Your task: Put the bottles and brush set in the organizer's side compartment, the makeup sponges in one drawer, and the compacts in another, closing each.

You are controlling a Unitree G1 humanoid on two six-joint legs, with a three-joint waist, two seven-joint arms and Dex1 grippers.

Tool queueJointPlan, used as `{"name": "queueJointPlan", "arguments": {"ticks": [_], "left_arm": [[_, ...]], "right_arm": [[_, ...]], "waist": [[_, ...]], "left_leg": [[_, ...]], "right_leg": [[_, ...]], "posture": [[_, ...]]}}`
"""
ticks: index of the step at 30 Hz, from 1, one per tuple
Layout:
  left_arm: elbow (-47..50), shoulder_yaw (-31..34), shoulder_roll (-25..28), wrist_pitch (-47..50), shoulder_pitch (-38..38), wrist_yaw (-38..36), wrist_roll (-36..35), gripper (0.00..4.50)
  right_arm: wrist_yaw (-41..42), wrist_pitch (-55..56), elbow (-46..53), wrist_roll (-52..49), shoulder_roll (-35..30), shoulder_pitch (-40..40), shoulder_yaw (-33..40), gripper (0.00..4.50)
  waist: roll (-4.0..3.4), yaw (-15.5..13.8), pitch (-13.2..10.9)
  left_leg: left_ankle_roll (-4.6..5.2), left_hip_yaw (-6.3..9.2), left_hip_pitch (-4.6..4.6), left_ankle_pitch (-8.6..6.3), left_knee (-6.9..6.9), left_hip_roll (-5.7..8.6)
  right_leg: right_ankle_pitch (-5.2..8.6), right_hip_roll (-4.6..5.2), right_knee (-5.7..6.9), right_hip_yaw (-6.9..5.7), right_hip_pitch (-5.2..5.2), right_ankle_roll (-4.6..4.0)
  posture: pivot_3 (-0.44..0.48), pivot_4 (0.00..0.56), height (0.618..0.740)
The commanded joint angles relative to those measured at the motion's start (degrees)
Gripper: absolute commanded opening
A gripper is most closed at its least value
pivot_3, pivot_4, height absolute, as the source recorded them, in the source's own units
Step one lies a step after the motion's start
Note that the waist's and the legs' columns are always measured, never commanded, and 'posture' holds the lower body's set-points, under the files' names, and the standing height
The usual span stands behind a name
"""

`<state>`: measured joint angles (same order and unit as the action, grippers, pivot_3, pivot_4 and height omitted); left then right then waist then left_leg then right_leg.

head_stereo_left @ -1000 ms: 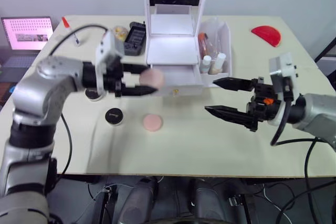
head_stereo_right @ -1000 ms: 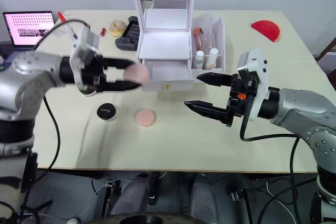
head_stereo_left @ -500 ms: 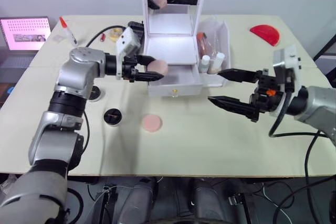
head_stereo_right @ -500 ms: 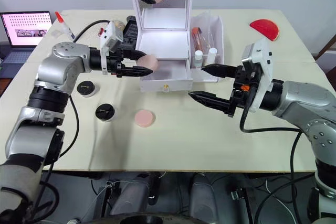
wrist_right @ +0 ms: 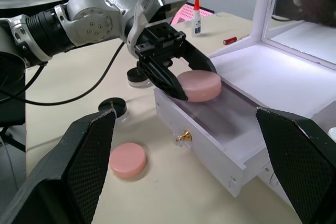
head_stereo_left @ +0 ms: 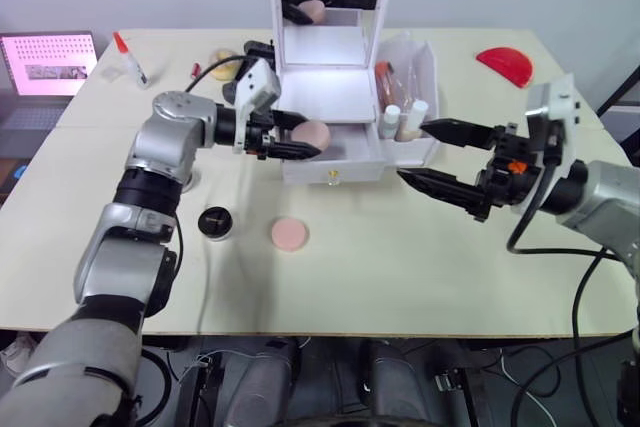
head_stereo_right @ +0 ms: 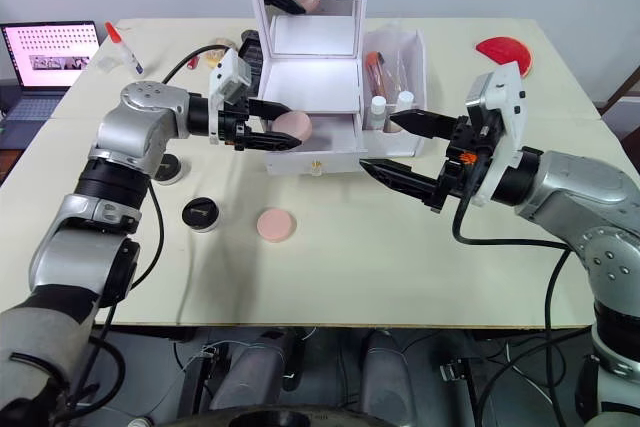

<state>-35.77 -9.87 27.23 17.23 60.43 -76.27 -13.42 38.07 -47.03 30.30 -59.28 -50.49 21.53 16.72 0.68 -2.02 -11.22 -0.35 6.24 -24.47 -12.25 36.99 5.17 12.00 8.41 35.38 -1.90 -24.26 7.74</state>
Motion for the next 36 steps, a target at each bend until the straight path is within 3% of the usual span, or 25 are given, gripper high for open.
{"name": "queueJointPlan", "arguments": {"ticks": [1, 6, 8, 10, 19, 23, 30, 36], "left_arm": [[0.41, 1.14, 0.18, -0.68, 1.69, -0.57, 0.19, 2.65], [-0.05, 1.46, -0.27, -0.72, 1.75, -0.34, 0.37, 2.65], [-0.26, 1.60, -0.33, -0.56, 1.77, -0.31, 0.30, 3.69], [-0.11, 1.32, -0.03, -0.62, 1.68, -0.36, 0.69, 4.45], [2.47, 3.16, 2.63, 1.70, 2.73, -0.92, -0.52, 4.45], [9.48, 6.57, 7.55, 6.45, -1.18, -2.73, -3.92, 4.45], [21.76, 17.95, 20.52, 13.78, -17.96, -0.71, -9.97, 4.45], [20.71, 31.48, 30.47, 9.01, -37.80, 4.46, -8.23, 4.45]], "right_arm": [[-0.62, 1.29, 2.01, -0.85, 0.14, 0.72, 2.32, 4.50], [-1.33, 1.44, 2.31, -0.65, 0.42, 0.37, 2.27, 4.50], [-1.61, 1.48, 2.35, -0.52, 0.55, 0.35, 2.11, 4.50], [-1.77, 1.48, 2.47, -0.56, 0.59, 0.31, 2.10, 4.50], [-1.35, 1.71, 1.74, -0.35, 0.27, 0.17, 2.56, 4.50], [-0.92, 1.52, 1.36, 0.11, -0.93, -2.52, 5.50, 4.50], [3.59, 3.53, -4.23, 5.59, -4.11, -12.63, 15.16, 4.50], [12.19, 9.26, -11.42, 12.69, -5.28, -23.71, 23.48, 4.50]], "waist": [[0.00, 0.00, 0.00], [0.00, -0.01, 0.00], [0.00, 0.00, 0.00], [0.00, -0.02, 0.00], [0.00, 0.03, 0.00], [0.00, 0.65, 0.00], [-0.02, 1.98, 0.00], [-0.04, 1.53, 0.01]], "left_leg": [[0.00, 0.00, 0.00, 0.00, 0.00, 0.00], [0.00, 0.00, 0.00, 0.00, 0.00, 0.00], [0.00, 0.00, 0.00, 0.00, 0.00, 0.00], [0.00, 0.00, 0.00, 0.00, 0.00, 0.00], [0.00, 0.01, 0.00, 0.00, 0.02, 0.00], [0.00, 0.02, 0.00, 0.00, 0.01, -0.01], [0.01, 0.04, 0.04, -0.01, -0.06, -0.04], [0.00, 0.02, 0.05, -0.02, -0.11, -0.09]], "right_leg": [[0.00, 0.00, 0.00, 0.00, 0.00, 0.00], [0.00, 0.00, 0.00, 0.00, 0.00, 0.00], [0.00, 0.00, 0.00, 0.00, 0.00, 0.00], [0.00, 0.00, 0.00, 0.00, 0.00, 0.00], [0.00, -0.01, 0.04, 0.00, 0.00, 0.00], [0.00, -0.02, 0.05, 0.01, -0.02, 0.00], [0.00, -0.08, 0.07, 0.07, -0.05, -0.01], [0.02, -0.11, 0.02, 0.15, -0.07, -0.04]], "posture": [[0.000, 0.150, 0.737], [0.000, 0.150, 0.737], [0.000, 0.150, 0.737], [0.000, 0.150, 0.737], [0.000, 0.150, 0.737], [0.000, 0.150, 0.737], [0.000, 0.150, 0.737], [0.000, 0.150, 0.737]]}}
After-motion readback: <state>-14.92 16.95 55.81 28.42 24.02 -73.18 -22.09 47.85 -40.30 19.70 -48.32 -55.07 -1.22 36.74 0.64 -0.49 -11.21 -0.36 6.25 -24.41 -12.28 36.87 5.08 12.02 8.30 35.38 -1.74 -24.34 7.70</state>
